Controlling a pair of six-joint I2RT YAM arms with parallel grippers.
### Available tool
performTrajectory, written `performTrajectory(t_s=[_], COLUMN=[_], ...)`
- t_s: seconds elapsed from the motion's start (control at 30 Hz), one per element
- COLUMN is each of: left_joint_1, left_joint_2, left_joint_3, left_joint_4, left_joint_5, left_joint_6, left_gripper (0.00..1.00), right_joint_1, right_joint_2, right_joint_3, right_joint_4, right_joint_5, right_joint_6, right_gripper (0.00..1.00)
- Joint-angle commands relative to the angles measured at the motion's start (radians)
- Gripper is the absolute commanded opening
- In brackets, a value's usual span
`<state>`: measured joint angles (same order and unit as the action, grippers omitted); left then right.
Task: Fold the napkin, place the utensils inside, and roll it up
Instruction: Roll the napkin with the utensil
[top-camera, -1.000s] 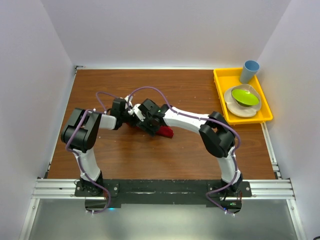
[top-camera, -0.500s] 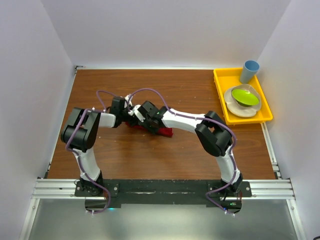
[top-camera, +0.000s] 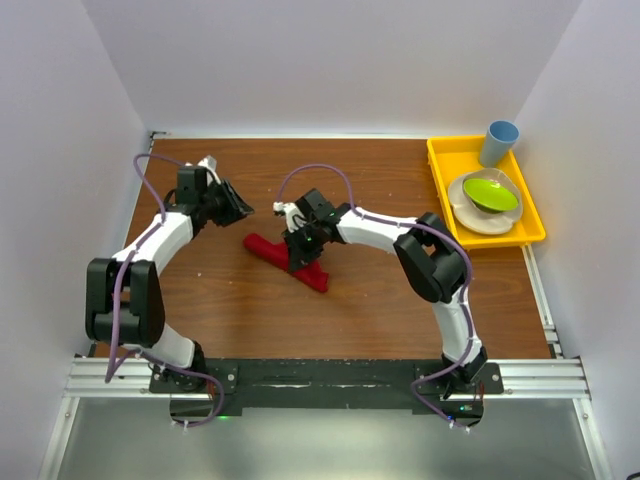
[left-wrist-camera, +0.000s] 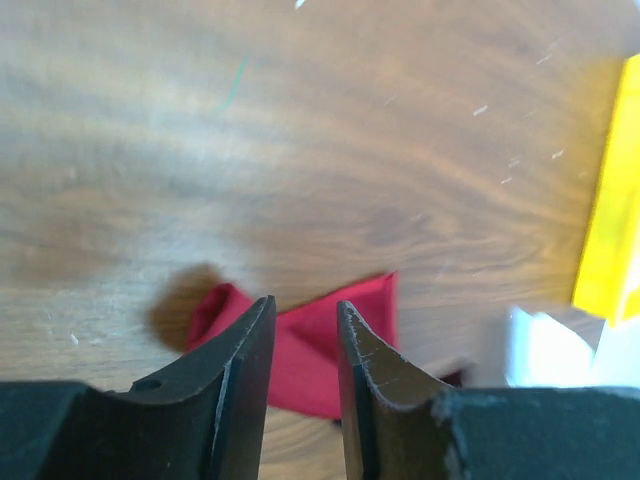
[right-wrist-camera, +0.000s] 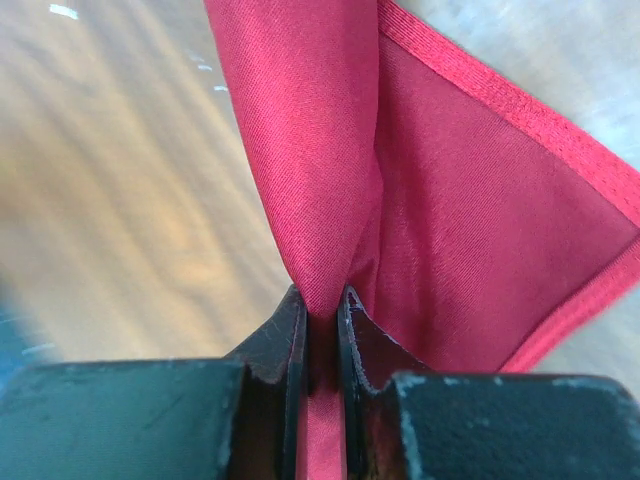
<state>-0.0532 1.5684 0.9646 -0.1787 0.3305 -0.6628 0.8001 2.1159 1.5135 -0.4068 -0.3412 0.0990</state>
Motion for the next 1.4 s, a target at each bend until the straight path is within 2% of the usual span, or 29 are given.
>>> performTrajectory(t_s=[0.0,0.07,0.2,0.43,0.67,0.93,0.97,1.07,1.23,1.37], left_joint_1=[-0.01,-0.023,-0.108,-0.192,-0.197,-0.195,-0.195,-0.194,-0.192,-0.192], left_joint_2=[-0.056,-0.053,-0.035,0.047,0.156,0.238,0.245,0.263,0.282,0.292], left_joint_3=[0.039,0.014,-0.042,-0.11,-0.139,-0.155,-0.155,-0.159,-0.17,-0.167], left_joint_4=[-0.088,-0.059,-0.004,0.249,0.317,0.351,0.351,0.357,0.37,0.372], left_joint_5=[-0.042,-0.001,0.056,0.172,0.151,0.104,0.102,0.094,0.09,0.09], left_joint_6=[0.057,0.046,0.019,-0.121,-0.11,-0.044,-0.037,-0.021,-0.02,-0.017], left_gripper=[0.36,0.35,0.33,0.25,0.2,0.16,0.16,0.15,0.15,0.15], right_joint_1=[-0.108,-0.153,-0.191,-0.228,-0.24,-0.24,-0.24,-0.242,-0.237,-0.214], right_joint_2=[0.104,0.133,0.191,0.24,0.237,0.139,0.125,0.063,-0.042,-0.128], right_joint_3=[-0.082,-0.108,-0.11,-0.084,-0.046,0.019,0.027,0.056,0.031,-0.027], right_joint_4=[0.04,0.101,0.114,0.043,-0.015,-0.147,-0.168,-0.26,-0.337,-0.345], right_joint_5=[-0.422,-0.49,-0.602,-0.595,-0.547,-0.464,-0.449,-0.366,-0.242,-0.18], right_joint_6=[0.264,0.358,0.415,0.369,0.363,0.309,0.297,0.233,0.148,0.111], right_gripper=[0.0,0.0,0.0,0.0,0.07,0.25,0.31,0.39,0.49,0.51])
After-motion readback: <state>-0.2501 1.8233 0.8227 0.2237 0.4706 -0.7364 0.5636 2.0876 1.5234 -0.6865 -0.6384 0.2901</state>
